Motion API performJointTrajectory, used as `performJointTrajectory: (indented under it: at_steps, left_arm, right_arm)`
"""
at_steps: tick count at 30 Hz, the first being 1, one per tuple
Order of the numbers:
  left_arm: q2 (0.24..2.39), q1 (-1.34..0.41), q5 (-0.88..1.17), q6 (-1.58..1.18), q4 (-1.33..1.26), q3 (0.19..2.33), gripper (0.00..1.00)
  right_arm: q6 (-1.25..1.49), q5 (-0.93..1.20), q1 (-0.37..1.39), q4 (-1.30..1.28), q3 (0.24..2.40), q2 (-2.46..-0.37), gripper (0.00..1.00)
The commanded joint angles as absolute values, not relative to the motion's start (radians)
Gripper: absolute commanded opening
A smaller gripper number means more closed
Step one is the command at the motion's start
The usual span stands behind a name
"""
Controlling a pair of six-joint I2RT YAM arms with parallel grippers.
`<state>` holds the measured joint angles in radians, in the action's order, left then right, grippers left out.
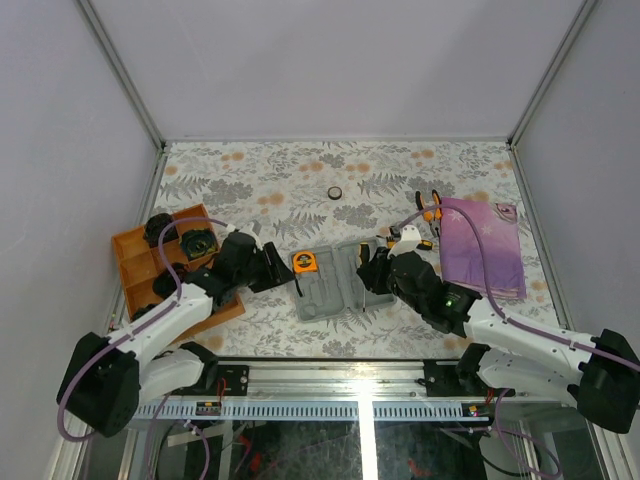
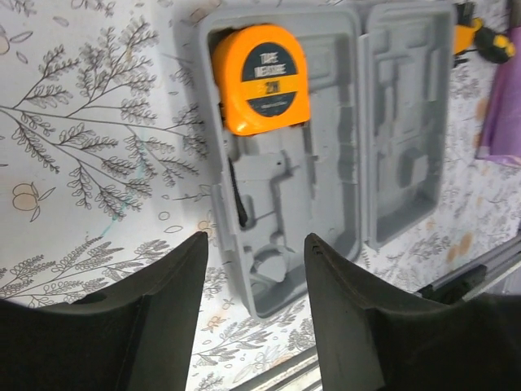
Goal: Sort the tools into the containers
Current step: Pick up the screwdriver from the center of the board, then move the storage box to the center of the board.
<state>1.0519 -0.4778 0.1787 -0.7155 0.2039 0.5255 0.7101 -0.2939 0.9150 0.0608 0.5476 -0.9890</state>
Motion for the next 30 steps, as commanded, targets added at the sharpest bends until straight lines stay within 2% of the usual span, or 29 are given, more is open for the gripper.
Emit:
performJointTrajectory:
  at_steps: [1, 8, 22, 27, 30]
  left_arm:
    - [1.127, -0.488, 0.137, -0.688, 0.139, 0.513, 0.48]
    - [1.216, -0.494, 0.152, -0.675, 0.087, 0.503, 0.45]
    - [1.292, -0.494, 0.156, -0.659, 0.049, 0.508, 0.08]
    - [1.299, -0.494, 0.113, -0.600, 0.189, 0.562, 0.00]
    - [1.296, -0.493, 0.097, -0.591, 0.251, 0.575, 0.00]
  right_arm:
    - [0.699, -0.287, 0.904, 0.088, 0.543, -0.969, 0.00]
    - [0.694, -0.283, 0.901, 0.086, 0.539, -0.969, 0.00]
    - [0.670, -0.303, 0.898, 0.054, 0.546, -0.960, 0.00]
    - [0.648, -0.311, 0.896, 0.023, 0.568, -0.980, 0.00]
    - [0.642, -0.311, 0.897, 0.022, 0.574, -0.988, 0.00]
